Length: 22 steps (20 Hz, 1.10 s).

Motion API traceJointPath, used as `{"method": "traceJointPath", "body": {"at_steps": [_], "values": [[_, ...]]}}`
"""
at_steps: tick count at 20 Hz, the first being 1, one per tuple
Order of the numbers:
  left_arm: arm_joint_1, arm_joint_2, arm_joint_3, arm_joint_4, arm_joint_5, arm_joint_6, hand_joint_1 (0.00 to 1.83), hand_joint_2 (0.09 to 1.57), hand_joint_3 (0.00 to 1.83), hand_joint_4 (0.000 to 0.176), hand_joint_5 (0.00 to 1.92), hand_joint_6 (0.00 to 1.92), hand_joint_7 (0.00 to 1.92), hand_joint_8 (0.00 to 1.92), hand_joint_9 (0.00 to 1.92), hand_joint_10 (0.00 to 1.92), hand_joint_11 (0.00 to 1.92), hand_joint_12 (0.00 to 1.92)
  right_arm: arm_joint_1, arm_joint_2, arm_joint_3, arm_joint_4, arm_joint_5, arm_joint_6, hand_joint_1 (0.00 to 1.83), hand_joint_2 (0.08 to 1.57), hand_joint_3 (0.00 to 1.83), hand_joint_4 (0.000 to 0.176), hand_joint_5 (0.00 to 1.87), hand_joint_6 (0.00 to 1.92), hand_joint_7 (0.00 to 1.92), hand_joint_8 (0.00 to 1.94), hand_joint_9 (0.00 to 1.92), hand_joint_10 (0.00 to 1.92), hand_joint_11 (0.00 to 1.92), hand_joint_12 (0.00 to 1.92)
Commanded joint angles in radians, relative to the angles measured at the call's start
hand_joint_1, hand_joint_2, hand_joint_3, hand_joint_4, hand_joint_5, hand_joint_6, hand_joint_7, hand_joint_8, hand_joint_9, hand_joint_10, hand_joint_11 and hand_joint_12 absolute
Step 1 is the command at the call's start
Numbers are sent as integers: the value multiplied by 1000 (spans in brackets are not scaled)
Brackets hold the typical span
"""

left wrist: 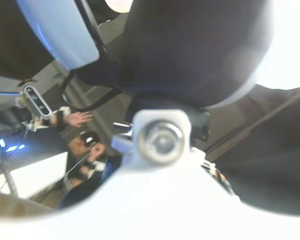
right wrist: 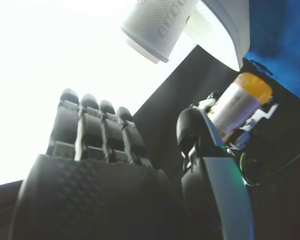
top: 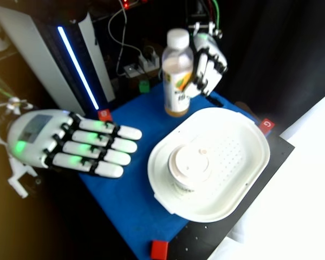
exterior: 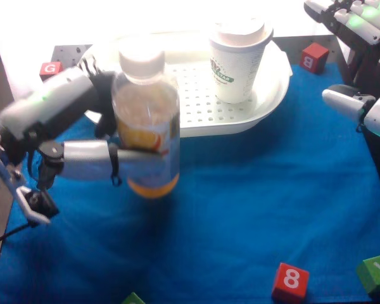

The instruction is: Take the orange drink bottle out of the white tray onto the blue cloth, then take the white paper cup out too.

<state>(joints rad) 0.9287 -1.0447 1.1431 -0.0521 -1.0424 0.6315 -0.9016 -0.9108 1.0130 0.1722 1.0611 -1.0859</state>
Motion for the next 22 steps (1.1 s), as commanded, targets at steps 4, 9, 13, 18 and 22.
{"method": "traceJointPath", "body": {"at_steps": [4, 9, 13, 18, 22], "values": [[17, 12, -5, -14, -64, -20, 610, 1217, 0, 0, 309, 431, 445, 268, 284, 650, 50, 1391, 11, 2, 0, 1, 124, -3, 429, 1357, 0, 0, 0, 0, 0, 0, 0, 0, 0, 0], [71, 73, -55, -23, -132, -15, 383, 1070, 0, 136, 7, 1, 4, 0, 1, 3, 0, 11, 11, 3, 0, 1, 124, -2, 443, 1364, 0, 0, 0, 0, 0, 0, 0, 0, 0, 0], [127, 120, -96, -67, -216, 13, 426, 1062, 0, 148, 0, 0, 0, 0, 0, 0, 0, 0, 11, 3, 1, 0, 124, 15, 454, 1329, 0, 0, 0, 0, 0, 0, 0, 0, 0, 0], [224, 167, -138, -193, -359, 74, 405, 1072, 5, 86, 0, 0, 0, 0, 0, 0, 0, 0, 50, -12, 37, -7, 123, 15, 313, 1314, 0, 0, 0, 0, 0, 0, 0, 0, 32, 29], [270, 184, -150, -291, -424, 124, 452, 1081, 5, 91, 0, 0, 0, 0, 0, 0, 3, 3, 173, -95, 128, -31, -11, 15, 382, 1305, 0, 12, 0, 0, 0, 0, 0, 0, 0, 0]]}}
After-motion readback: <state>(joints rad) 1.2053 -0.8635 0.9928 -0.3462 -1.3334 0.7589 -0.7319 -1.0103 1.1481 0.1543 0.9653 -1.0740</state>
